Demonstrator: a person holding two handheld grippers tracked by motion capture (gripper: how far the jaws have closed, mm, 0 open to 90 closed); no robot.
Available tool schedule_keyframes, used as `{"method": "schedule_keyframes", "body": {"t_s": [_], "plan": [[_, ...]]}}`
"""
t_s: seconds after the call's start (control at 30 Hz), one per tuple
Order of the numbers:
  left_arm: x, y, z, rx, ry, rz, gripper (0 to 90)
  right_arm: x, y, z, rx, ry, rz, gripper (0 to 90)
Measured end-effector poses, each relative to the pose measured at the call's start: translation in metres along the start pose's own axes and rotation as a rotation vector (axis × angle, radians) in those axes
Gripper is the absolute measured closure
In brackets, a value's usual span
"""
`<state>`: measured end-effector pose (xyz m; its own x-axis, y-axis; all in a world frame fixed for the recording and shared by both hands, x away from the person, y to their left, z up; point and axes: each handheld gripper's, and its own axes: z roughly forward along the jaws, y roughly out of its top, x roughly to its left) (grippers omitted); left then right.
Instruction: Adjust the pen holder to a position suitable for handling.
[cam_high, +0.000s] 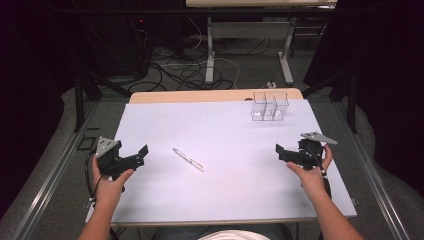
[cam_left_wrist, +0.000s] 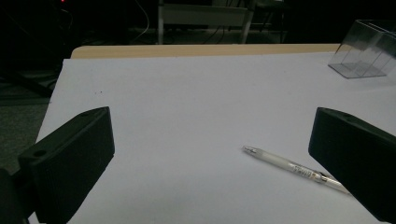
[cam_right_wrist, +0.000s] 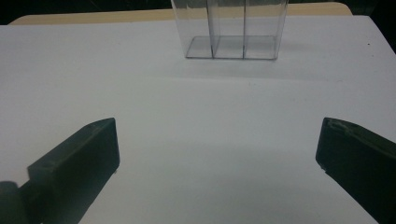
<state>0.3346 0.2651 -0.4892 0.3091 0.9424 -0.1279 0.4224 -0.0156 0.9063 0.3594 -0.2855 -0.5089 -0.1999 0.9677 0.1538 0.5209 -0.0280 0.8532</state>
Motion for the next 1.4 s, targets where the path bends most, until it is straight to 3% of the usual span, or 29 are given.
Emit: {"method": "schedule_keyframes", "body": {"t_s": [0.47, 0.6, 0.67, 0.73, 0.9, 1.03, 1.4], "plan": [[-0.007, -0.002, 0.004, 0.051, -0.021, 0.01, 0.5, -0.002, 0.003, 0.017, 0.004, -0.009, -0.049, 0.0], [-0.01, -0.004, 0.004, 0.05, -0.024, -0.006, 0.5, 0.0, 0.005, 0.02, 0.026, -0.009, -0.091, 0.0], [-0.011, -0.004, 0.005, 0.06, -0.032, -0.007, 0.5, 0.001, 0.008, 0.019, 0.042, 0.004, -0.054, 0.0], [-0.011, -0.003, 0.005, 0.064, -0.035, -0.003, 0.5, 0.003, 0.012, 0.018, 0.05, 0.013, -0.051, 2.1], [-0.01, -0.004, 0.005, 0.074, -0.022, -0.003, 0.5, 0.008, 0.029, 0.019, 0.053, 0.012, -0.094, 4.4], [-0.01, -0.005, 0.003, 0.072, -0.019, -0.01, 0.5, 0.011, 0.045, 0.021, 0.07, -0.007, -0.108, 10.7], [-0.011, -0.005, 0.004, 0.081, -0.014, -0.002, 0.5, 0.014, 0.08, 0.037, 0.092, -0.023, -0.108, 18.5]]}}
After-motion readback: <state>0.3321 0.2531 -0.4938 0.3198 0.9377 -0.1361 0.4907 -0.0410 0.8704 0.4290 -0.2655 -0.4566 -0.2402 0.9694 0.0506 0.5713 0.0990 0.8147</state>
